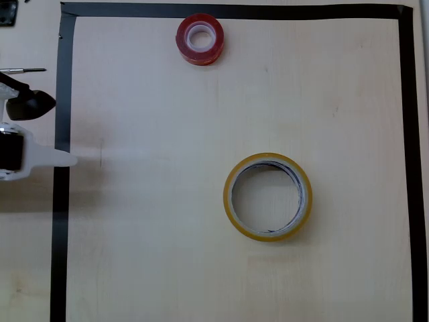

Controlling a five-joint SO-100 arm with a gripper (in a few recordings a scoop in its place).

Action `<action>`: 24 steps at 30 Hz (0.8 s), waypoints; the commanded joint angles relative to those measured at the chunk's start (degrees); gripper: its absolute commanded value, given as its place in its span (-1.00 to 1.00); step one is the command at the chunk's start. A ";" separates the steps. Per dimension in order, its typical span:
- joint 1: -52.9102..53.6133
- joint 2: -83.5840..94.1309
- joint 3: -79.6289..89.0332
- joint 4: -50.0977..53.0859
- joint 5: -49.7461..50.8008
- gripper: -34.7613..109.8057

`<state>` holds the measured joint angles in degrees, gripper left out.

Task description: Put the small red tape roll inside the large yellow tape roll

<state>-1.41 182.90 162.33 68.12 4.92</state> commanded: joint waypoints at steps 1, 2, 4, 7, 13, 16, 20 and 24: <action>-1.49 -13.18 -12.66 -5.01 1.67 -0.52; -2.72 -17.23 -15.12 -5.98 1.76 -0.52; -5.62 -26.98 -20.57 -7.47 2.46 -0.52; -8.44 -43.59 -30.41 -8.96 3.87 -0.52; -14.33 -67.24 -48.16 -10.02 6.15 -0.52; -16.96 -75.41 -55.37 -9.76 7.73 -0.52; -20.21 -84.20 -63.98 -9.23 10.02 -0.52; -23.47 -89.65 -70.05 -8.17 11.25 -0.52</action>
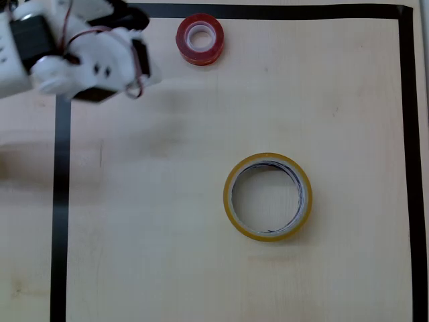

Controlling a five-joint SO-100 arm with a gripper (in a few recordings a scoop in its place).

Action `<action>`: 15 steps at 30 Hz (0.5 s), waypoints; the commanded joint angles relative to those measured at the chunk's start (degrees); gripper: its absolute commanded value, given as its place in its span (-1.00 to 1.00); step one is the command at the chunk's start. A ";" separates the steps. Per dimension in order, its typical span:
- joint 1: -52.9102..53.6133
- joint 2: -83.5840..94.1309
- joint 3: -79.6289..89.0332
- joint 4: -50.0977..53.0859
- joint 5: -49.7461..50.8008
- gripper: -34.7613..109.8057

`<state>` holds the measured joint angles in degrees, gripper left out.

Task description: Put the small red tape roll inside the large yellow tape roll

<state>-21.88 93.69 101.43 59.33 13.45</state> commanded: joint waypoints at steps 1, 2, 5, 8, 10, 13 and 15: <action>-3.78 -1.23 -9.93 0.62 2.72 -0.52; -4.48 -1.93 -10.55 0.62 2.81 -0.52; -6.15 -3.69 -12.30 0.62 3.25 -0.52; -7.65 -6.68 -14.85 0.62 3.78 -0.52; -8.35 -8.53 -16.08 0.62 3.96 -0.52; -9.32 -10.11 -16.52 0.35 4.13 -0.52; -9.76 -10.11 -16.52 0.62 4.13 -0.52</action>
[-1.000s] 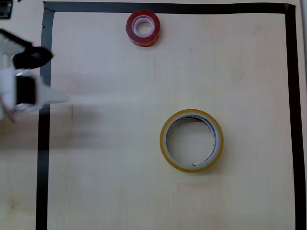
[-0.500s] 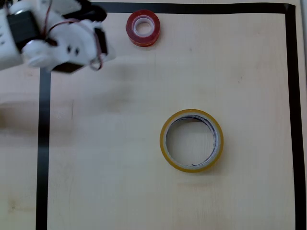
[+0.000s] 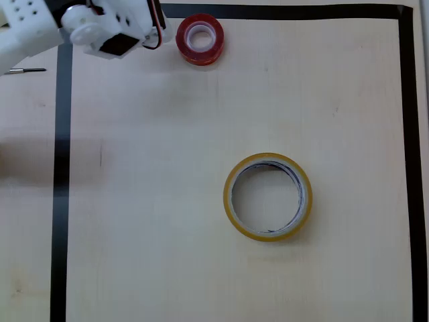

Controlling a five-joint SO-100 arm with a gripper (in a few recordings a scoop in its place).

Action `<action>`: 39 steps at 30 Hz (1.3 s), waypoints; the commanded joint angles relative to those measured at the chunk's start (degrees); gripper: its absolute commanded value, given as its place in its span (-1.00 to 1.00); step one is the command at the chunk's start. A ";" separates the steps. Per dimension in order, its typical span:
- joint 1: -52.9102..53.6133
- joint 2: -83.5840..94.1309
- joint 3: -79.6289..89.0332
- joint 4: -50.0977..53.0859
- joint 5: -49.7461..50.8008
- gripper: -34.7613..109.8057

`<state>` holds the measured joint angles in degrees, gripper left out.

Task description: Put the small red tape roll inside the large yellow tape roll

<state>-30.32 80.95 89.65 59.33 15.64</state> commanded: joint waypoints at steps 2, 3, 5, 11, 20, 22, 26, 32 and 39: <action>-1.49 3.16 -4.75 1.05 1.93 -0.52; -1.67 3.34 -4.75 1.58 1.93 -0.49; -2.29 3.43 -4.75 2.72 1.76 -0.47; -4.22 3.43 -4.31 2.81 1.85 -0.36; -4.13 1.14 -4.83 1.05 1.41 -0.34; -4.04 -0.18 -6.50 0.09 1.41 -0.34; -2.72 -7.29 -16.87 0.70 1.85 -0.34; -0.88 -14.68 -30.94 2.46 1.41 -0.34; 1.67 -45.62 -85.61 24.79 1.58 -0.35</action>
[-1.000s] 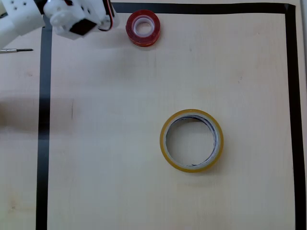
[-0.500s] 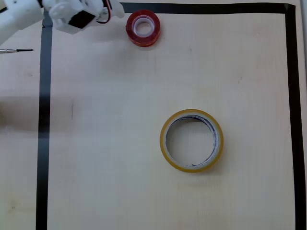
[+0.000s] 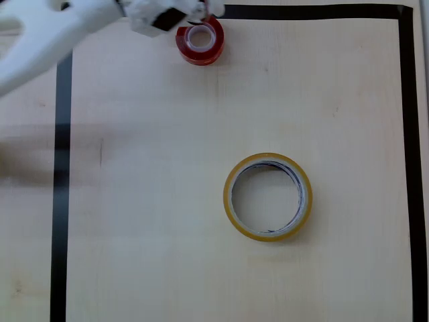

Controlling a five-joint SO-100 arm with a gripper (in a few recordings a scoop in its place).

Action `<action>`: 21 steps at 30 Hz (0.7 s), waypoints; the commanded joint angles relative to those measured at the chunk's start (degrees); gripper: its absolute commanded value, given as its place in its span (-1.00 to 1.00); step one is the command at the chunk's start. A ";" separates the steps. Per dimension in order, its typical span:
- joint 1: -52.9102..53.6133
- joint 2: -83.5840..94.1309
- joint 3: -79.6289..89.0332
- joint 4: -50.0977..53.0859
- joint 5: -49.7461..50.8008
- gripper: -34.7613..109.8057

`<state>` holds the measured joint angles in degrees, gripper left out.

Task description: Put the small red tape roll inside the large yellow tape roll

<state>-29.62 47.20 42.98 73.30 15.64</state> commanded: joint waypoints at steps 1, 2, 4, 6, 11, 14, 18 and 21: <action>0.97 -18.11 -50.71 14.06 1.58 -0.34; 0.97 -21.62 -56.25 15.12 1.49 -0.34; 0.97 -21.18 -54.40 14.24 1.85 -0.34; 0.88 -21.45 -54.32 14.33 1.93 -0.34; 1.58 -23.47 -54.32 14.15 2.02 -0.27; 2.02 -24.26 -54.32 14.77 2.02 -0.27; 1.58 -25.84 -54.58 15.91 2.02 -0.24; 1.41 -27.25 -56.25 16.52 2.02 -0.22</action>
<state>-28.04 17.23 -6.15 88.77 15.82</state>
